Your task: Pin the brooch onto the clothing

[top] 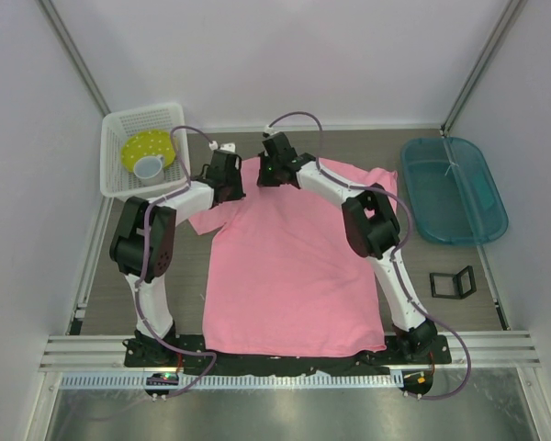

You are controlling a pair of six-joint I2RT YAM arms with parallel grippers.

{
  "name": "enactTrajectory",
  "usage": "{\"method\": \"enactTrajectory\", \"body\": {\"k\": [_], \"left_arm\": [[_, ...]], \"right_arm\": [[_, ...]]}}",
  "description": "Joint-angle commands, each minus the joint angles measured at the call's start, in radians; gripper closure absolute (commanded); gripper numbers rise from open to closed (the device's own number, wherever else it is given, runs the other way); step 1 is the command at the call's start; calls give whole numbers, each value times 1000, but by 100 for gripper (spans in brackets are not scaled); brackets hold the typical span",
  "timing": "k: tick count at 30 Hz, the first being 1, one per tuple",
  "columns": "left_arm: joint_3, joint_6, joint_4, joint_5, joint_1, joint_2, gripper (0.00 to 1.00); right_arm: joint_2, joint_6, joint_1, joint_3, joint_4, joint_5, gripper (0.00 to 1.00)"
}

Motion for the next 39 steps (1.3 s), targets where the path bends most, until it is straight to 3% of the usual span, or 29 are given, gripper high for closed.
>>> {"method": "enactTrajectory", "body": {"k": [1, 39], "left_arm": [[40, 3, 58, 16, -4, -14, 100], [92, 4, 52, 64, -24, 55, 100]], "right_arm": [[-99, 35, -3, -17, 59, -47, 99], [-108, 110, -16, -46, 116, -125, 99]]}}
